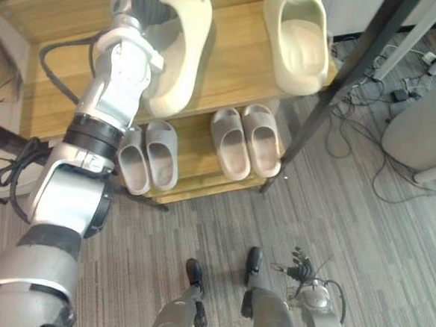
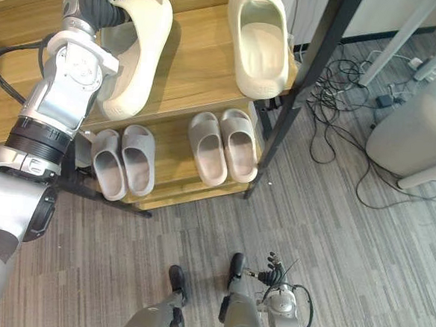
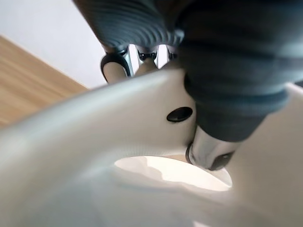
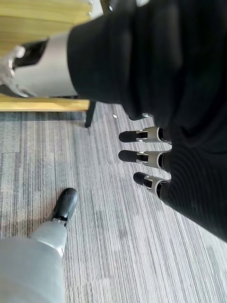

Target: Organize the slippers on the shoe rack

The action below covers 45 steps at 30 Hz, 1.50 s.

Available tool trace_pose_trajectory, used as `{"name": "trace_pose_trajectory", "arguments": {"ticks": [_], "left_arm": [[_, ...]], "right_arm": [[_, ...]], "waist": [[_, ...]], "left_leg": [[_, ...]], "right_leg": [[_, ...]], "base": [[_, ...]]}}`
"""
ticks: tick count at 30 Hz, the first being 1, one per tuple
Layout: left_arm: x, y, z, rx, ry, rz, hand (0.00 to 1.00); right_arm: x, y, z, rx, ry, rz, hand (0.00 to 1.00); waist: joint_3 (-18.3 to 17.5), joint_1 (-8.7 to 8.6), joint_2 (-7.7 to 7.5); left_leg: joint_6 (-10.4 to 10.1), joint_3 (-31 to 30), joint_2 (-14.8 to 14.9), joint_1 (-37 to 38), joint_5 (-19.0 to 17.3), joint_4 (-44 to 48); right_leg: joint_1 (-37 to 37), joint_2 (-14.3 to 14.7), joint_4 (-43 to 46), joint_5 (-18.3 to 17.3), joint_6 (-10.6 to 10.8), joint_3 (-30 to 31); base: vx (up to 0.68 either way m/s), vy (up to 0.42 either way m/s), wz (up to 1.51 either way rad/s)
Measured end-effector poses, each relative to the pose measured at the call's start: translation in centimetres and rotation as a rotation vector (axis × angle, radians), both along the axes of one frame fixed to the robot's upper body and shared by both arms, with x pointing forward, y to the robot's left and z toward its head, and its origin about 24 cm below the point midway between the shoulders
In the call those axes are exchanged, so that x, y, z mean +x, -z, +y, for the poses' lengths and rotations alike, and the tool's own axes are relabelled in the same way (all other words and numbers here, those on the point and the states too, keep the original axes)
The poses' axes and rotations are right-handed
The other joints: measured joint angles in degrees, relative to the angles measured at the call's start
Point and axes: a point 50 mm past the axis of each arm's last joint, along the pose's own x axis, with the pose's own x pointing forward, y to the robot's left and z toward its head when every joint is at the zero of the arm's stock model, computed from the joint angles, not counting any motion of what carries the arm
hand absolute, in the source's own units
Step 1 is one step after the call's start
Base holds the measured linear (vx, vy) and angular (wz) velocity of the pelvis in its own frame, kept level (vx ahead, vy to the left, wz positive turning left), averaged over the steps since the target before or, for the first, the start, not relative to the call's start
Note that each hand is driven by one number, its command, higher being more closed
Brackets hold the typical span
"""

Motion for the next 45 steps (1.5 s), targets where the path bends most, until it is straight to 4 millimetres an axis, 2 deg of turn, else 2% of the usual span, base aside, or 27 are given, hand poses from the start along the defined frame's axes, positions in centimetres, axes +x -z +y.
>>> {"name": "trace_pose_trajectory", "arguments": {"ticks": [9, 17, 18, 32, 45], "left_arm": [[0.3, -0.6, 0.2, -0.028, -0.019, -0.002, 1.0], [0.2, -1.9, -0.2, -0.042, -0.02, -0.037, 1.0], [0.2, -2.1, -0.4, -0.042, -0.017, -0.042, 0.0], [0.4, -1.5, -2.3, -0.061, 0.031, -0.036, 0.0], [0.5, -1.3, -2.2, -0.083, 0.037, -0.024, 0.0]], "right_arm": [[-0.4, 0.6, 0.1, -0.003, 0.024, 0.031, 0.0], [-0.3, 0.6, -0.3, -0.002, 0.059, 0.031, 0.0], [-0.3, 0.6, -0.4, -0.002, 0.062, 0.03, 0.0], [-0.5, 0.8, -0.3, 0.0, 0.064, 0.039, 0.0], [-1.2, 1.3, -0.4, -0.012, 0.073, 0.064, 0.0]], "waist": [[-0.5, -1.07, -0.09], [-0.8, -1.7, -0.08], [-0.81, -1.98, -0.09], [-1.1, -3.29, -0.3], [-1.11, -3.46, -0.31]], "left_leg": [[0.45, 1.54, -0.58, -0.97, -0.47, 0.0], [0.88, 1.67, -1.43, -1.86, -0.64, 0.01], [0.98, 1.66, -1.63, -1.85, -0.68, 0.01], [1.73, 2.38, -2.81, -0.95, -0.78, 0.0], [1.73, 2.58, -3.12, -0.78, -0.78, -0.01]], "right_leg": [[-1.83, -0.6, 0.0, 0.52, 0.7, 1.84], [-3.01, -1.37, 0.01, 1.18, 1.17, 2.48], [-3.0, -1.56, 0.01, 1.25, 1.27, 2.56], [-2.56, -2.65, 0.0, 1.79, 2.03, 3.62], [-2.53, -3.09, 0.0, 2.04, 2.19, 3.75]], "base": [[-0.05, 0.056, -0.08], [-0.02, 0.074, -0.02], [-0.02, 0.065, 0.0], [-0.02, 0.078, -0.02], [-0.01, 0.078, -0.01]]}}
